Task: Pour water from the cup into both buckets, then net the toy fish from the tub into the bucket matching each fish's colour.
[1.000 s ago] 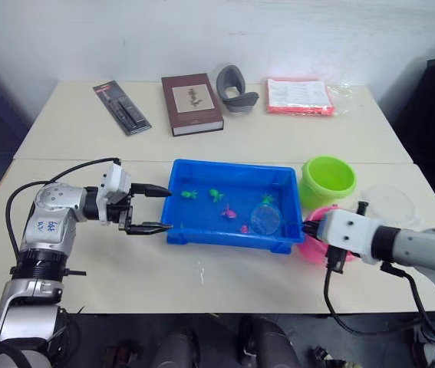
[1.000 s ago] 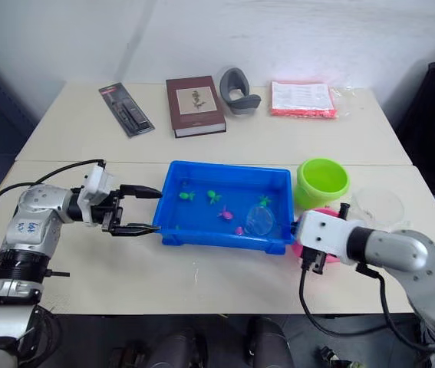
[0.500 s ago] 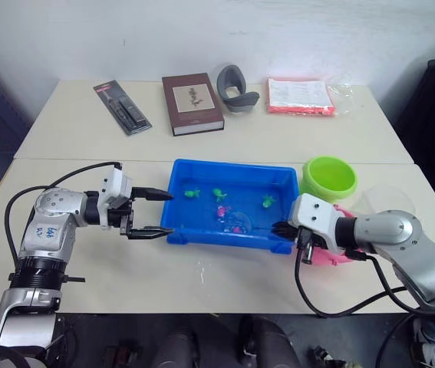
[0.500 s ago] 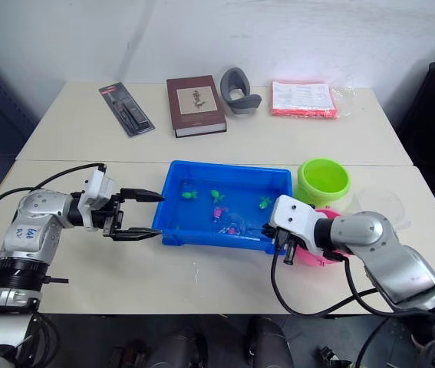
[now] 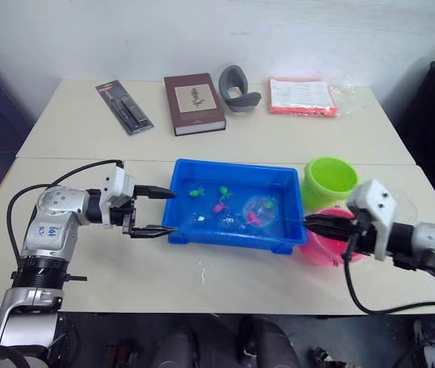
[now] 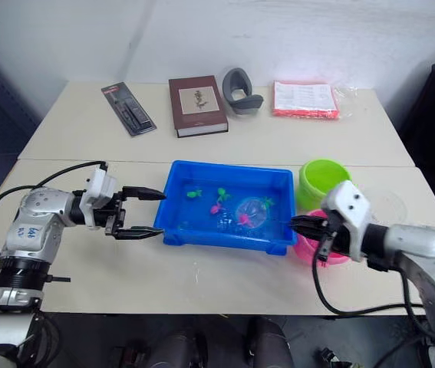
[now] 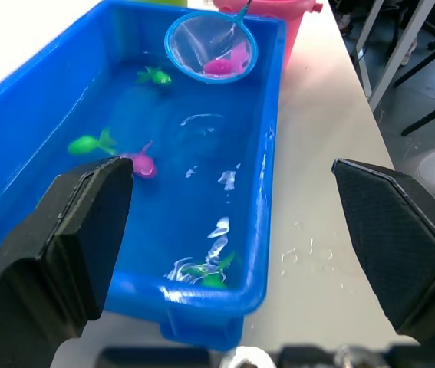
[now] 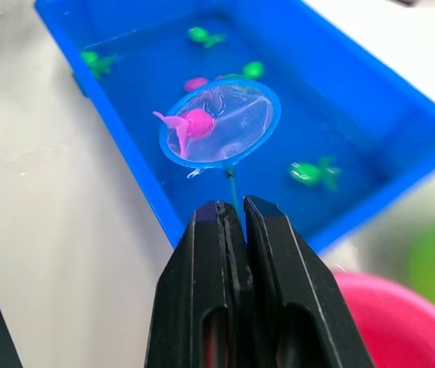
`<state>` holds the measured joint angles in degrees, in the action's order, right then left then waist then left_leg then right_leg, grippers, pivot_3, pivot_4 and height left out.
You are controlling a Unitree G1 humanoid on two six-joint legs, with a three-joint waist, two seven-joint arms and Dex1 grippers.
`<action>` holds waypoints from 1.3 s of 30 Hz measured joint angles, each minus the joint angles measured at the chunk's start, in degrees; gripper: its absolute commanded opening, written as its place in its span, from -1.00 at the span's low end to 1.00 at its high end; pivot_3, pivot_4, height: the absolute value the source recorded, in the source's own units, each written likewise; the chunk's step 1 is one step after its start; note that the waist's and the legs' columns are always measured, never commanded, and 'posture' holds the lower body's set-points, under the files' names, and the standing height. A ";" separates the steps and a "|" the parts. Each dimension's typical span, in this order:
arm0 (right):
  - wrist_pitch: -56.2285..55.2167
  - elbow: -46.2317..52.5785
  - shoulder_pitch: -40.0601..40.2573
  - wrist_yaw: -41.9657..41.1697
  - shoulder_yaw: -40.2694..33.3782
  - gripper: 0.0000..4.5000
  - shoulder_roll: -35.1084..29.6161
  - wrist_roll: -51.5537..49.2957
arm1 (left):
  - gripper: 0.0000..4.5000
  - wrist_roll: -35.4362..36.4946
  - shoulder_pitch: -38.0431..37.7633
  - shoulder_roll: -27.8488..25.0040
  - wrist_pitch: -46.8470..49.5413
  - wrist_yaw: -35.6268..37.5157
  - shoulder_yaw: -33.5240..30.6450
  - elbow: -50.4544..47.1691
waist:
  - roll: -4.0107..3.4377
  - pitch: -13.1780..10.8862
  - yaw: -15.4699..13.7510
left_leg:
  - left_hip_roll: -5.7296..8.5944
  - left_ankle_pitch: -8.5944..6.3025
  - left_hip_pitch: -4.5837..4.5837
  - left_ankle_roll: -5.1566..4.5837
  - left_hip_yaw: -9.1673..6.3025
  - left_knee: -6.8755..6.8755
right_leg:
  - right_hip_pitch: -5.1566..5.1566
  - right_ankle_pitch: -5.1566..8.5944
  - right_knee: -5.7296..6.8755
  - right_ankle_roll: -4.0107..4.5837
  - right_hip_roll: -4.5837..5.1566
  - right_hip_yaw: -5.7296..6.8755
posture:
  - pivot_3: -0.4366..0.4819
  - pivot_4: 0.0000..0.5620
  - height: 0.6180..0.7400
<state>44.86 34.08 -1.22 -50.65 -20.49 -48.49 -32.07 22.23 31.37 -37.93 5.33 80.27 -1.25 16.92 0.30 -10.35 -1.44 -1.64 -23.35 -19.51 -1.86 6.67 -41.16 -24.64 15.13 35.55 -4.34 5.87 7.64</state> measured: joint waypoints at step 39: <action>-98.86 -15.15 35.71 35.78 -27.46 -1.00 18.45 71.49 | 0.99 2.06 4.61 12.64 6.20 0.65 6.30 -1.96 | -0.10 0.03 0.61 | -0.08 0.05 0.47 0.28 0.36 0.13 | 0.05 0.17 0.04 0.03 -0.36 -1.11 | -0.05 -0.47 1.00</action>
<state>-53.99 18.93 34.48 -14.87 -47.95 -30.04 39.42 24.28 35.98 -25.30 11.53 80.93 5.05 14.97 0.19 -10.32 -0.83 -1.72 -23.29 -19.04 -1.59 7.03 -41.02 -24.59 15.30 35.60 -4.31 5.51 6.53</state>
